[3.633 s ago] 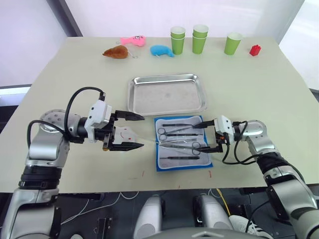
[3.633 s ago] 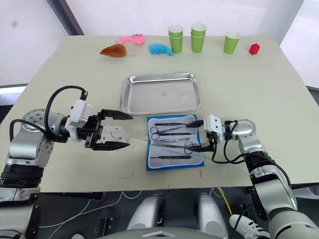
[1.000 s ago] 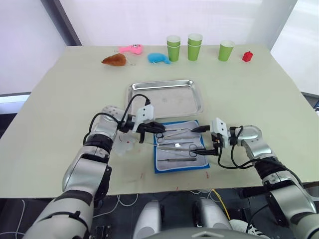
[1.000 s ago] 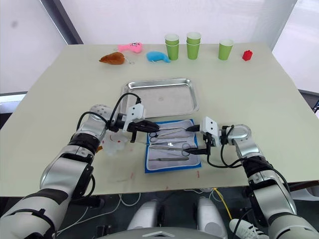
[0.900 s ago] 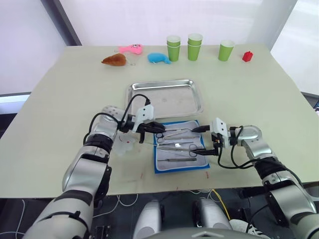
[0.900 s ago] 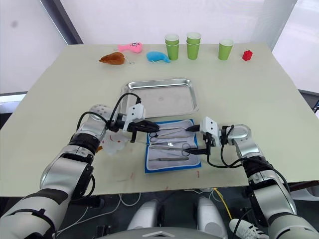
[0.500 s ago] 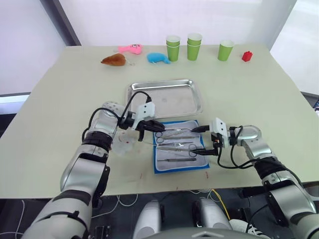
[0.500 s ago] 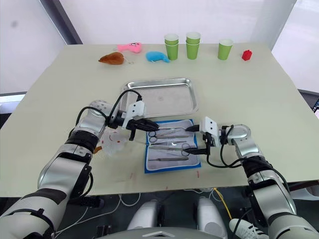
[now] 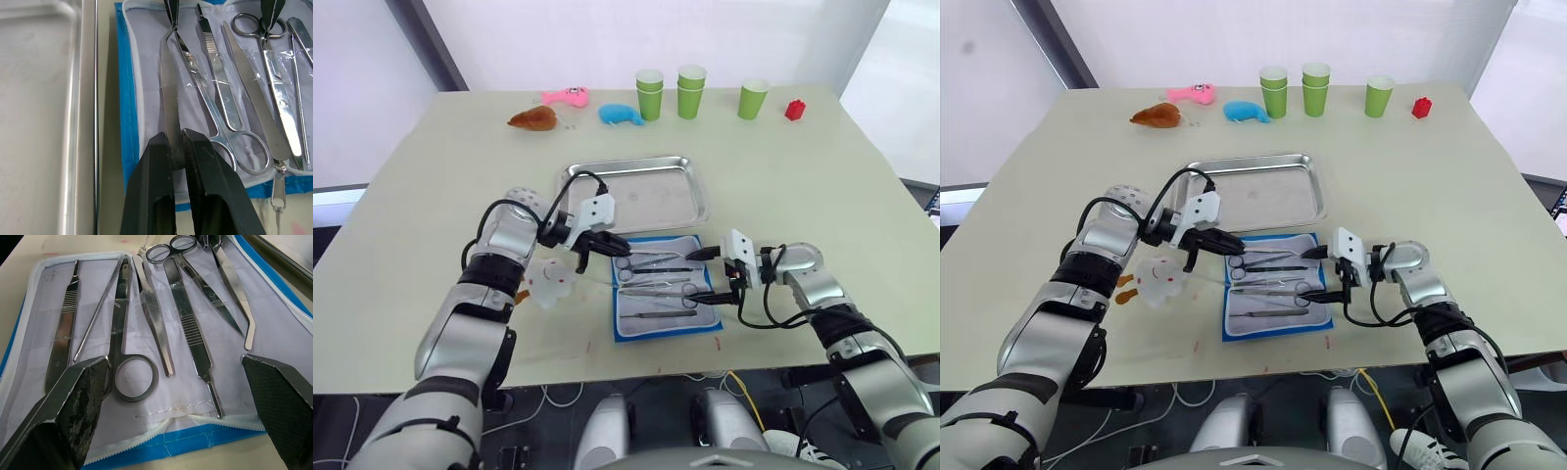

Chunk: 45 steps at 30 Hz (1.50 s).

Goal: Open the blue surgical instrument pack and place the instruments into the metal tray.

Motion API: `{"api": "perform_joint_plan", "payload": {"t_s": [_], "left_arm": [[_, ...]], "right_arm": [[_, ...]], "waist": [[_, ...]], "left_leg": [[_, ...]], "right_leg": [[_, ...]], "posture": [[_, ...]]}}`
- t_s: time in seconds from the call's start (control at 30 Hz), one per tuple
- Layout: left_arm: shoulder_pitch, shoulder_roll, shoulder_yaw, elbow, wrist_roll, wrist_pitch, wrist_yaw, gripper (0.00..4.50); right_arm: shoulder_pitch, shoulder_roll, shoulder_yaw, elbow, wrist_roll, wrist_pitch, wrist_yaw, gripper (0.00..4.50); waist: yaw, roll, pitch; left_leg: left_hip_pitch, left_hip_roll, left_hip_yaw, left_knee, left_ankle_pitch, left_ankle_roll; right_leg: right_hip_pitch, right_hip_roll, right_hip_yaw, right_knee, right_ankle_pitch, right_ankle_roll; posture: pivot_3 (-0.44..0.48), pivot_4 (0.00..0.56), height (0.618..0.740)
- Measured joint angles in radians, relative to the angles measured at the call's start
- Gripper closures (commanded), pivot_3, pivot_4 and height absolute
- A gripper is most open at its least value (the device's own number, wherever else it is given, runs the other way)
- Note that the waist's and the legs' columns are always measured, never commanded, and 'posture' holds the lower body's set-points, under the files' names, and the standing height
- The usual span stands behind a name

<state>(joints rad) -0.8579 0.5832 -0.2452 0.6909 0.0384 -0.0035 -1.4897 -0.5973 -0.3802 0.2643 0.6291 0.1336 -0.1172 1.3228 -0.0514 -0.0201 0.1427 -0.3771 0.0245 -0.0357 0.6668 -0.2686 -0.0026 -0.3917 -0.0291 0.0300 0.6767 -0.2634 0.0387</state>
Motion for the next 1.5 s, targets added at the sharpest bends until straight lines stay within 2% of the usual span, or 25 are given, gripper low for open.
{"api": "perform_joint_plan", "payload": {"t_s": [0.57, 1.23, 1.5], "left_arm": [[0.023, 0.088, 0.0, -0.125, -0.007, 0.09, -0.017, 4.45], [0.037, 0.107, 0.0, -0.184, -0.02, 0.116, 0.005, 4.45], [0.038, 0.182, 0.001, -0.251, -0.037, 0.159, -0.013, 4.45]], "right_arm": [[-0.003, -0.001, 0.006, -0.022, -0.009, 0.037, -0.004, 0.0], [-0.003, -0.006, 0.006, -0.028, -0.009, 0.048, -0.006, 0.0], [-0.003, -0.005, 0.006, -0.029, -0.009, 0.049, -0.006, 0.0]], "waist": [[-0.005, 0.0, 0.0], [0.0, 0.0, 0.0], [-0.001, 0.0, 0.0]], "left_leg": [[0.0, 0.0, 0.0, 0.0, 0.0, 0.0], [0.0, 0.0, 0.0, 0.0, 0.0, 0.0], [0.0, 0.0, 0.0, 0.0, 0.0, 0.0]], "right_leg": [[0.0, 0.0, 0.0, 0.0, 0.0, -0.001], [0.0, 0.0, 0.0, 0.0, 0.0, -0.001], [0.0, 0.0, 0.0, 0.0, 0.0, -0.001]], "posture": [[0.0, 0.15, 0.74], [0.0, 0.15, 0.74], [0.0, 0.15, 0.74]]}}
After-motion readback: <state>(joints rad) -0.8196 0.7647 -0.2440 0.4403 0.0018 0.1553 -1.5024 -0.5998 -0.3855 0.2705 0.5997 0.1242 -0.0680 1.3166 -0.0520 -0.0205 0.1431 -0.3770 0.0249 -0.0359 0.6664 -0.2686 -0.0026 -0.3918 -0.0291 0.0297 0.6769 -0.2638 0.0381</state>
